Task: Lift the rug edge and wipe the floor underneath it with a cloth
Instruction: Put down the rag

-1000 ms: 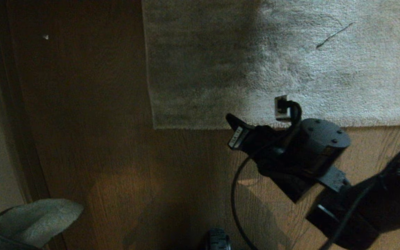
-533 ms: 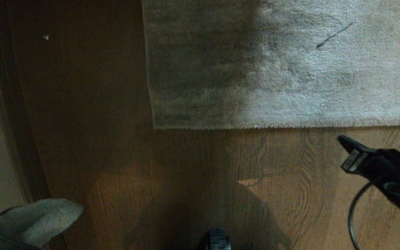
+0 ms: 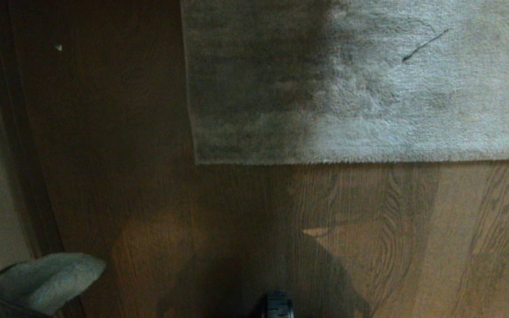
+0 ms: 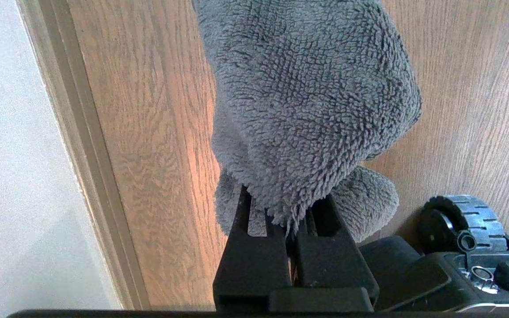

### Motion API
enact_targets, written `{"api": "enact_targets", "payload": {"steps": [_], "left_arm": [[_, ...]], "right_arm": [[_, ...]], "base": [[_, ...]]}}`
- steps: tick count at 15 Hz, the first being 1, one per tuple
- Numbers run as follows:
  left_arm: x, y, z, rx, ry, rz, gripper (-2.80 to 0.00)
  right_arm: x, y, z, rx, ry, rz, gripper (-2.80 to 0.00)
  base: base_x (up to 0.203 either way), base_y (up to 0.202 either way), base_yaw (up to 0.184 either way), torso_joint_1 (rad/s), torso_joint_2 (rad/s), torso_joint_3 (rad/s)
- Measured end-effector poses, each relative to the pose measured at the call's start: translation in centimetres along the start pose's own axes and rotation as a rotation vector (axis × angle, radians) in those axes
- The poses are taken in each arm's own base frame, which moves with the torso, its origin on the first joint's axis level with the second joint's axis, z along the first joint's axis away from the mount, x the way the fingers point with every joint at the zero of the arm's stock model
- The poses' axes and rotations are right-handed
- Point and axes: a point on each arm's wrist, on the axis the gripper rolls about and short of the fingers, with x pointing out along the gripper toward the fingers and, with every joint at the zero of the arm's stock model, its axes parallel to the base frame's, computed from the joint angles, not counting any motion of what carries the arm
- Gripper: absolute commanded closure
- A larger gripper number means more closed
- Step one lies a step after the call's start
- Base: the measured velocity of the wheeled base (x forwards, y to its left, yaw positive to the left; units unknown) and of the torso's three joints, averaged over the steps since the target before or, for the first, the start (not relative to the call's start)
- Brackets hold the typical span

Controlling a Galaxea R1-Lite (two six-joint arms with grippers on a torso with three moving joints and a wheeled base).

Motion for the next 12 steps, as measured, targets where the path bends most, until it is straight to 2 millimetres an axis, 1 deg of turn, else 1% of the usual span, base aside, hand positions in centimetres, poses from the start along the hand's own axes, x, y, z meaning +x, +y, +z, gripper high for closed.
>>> {"api": "enact_targets", "payload": {"steps": [2, 4, 5, 7, 8, 12], "left_arm": [[0.0, 0.0, 0.0, 0.000, 0.000, 0.000, 0.00], [0.0, 0.0, 0.0, 0.000, 0.000, -0.001, 0.00], [0.0, 0.0, 0.0, 0.000, 0.000, 0.000, 0.00], [0.0, 0.0, 0.0, 0.000, 0.000, 0.000, 0.00], [0.0, 0.0, 0.0, 0.000, 0.000, 0.000, 0.00], [0.0, 0.0, 0.0, -0.001, 0.000, -0.001, 0.00]], "right_arm": [[-3.0, -0.2, -1.3, -0.029, 0.000, 0.031, 0.00], [-5.4, -0.4, -3.0, -0.054, 0.007, 0.051, 0.00], [-6.3, -0.4, -3.9, -0.068, 0.021, 0.056, 0.00], [-7.4, -0.6, -5.7, -0.087, 0.070, 0.052, 0.00], [-7.6, -0.7, -6.2, -0.092, 0.074, 0.035, 0.00], [-7.9, -0.7, -6.5, -0.093, 0.040, 0.030, 0.00]], "base": [[0.000, 0.000, 0.000, 0.000, 0.00, 0.000], [0.000, 0.000, 0.000, 0.000, 0.00, 0.000], [0.000, 0.000, 0.000, 0.000, 0.00, 0.000], [0.000, 0.000, 0.000, 0.000, 0.00, 0.000], [0.000, 0.000, 0.000, 0.000, 0.00, 0.000], [0.000, 0.000, 0.000, 0.000, 0.00, 0.000]]}}
